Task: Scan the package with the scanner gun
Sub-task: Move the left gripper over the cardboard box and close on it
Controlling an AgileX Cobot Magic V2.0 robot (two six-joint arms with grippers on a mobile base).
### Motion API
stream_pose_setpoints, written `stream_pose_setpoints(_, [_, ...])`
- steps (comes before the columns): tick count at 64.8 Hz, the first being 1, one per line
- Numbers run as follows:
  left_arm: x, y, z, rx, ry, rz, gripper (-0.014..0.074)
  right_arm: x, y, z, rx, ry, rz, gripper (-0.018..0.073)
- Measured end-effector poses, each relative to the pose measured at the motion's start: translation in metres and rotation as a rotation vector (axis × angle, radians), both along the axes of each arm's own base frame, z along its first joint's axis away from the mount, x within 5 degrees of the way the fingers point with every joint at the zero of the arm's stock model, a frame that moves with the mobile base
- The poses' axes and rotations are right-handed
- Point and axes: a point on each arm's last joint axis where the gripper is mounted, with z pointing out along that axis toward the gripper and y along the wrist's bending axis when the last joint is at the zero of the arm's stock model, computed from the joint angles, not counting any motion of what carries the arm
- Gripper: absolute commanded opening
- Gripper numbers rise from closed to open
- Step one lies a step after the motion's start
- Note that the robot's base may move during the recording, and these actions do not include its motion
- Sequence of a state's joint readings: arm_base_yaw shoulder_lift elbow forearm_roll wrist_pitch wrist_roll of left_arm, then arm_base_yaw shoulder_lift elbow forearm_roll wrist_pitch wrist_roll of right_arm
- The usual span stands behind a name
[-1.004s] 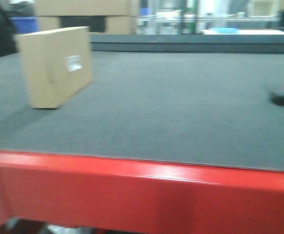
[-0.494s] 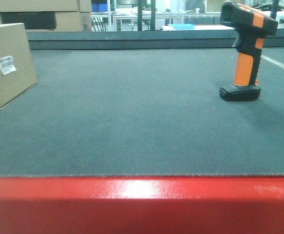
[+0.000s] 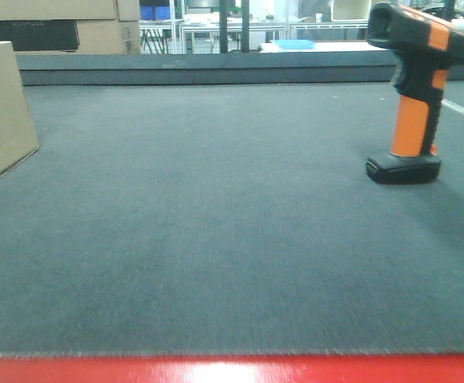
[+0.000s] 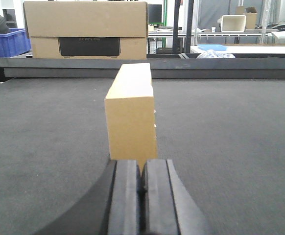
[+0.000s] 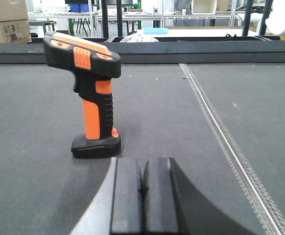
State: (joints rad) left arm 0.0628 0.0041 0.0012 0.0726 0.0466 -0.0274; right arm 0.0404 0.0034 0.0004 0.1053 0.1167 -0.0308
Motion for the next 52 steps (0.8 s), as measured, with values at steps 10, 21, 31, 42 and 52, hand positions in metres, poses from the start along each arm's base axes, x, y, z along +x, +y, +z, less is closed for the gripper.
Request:
stream_pose_setpoints(10, [0.0,0.0,0.0,0.0,0.0,0.0,-0.0111,0.0,0.0,0.0,0.0,0.0,0.0,-0.0165])
stream_pose_setpoints(21, [0.0,0.0,0.0,0.0,0.0,0.0,-0.0111,0.0,0.0,0.0,0.0,0.0,0.0,-0.0165])
stream_pose_setpoints(31, [0.0,0.0,0.0,0.0,0.0,0.0,-0.0111,0.0,0.0,0.0,0.0,0.0,0.0,-0.0165])
stream_pose_setpoints(42, [0.0,0.0,0.0,0.0,0.0,0.0,-0.0111,0.0,0.0,0.0,0.0,0.0,0.0,-0.0165])
stream_pose_setpoints(52, [0.0,0.0,0.0,0.0,0.0,0.0,-0.0111,0.0,0.0,0.0,0.0,0.0,0.0,-0.0165])
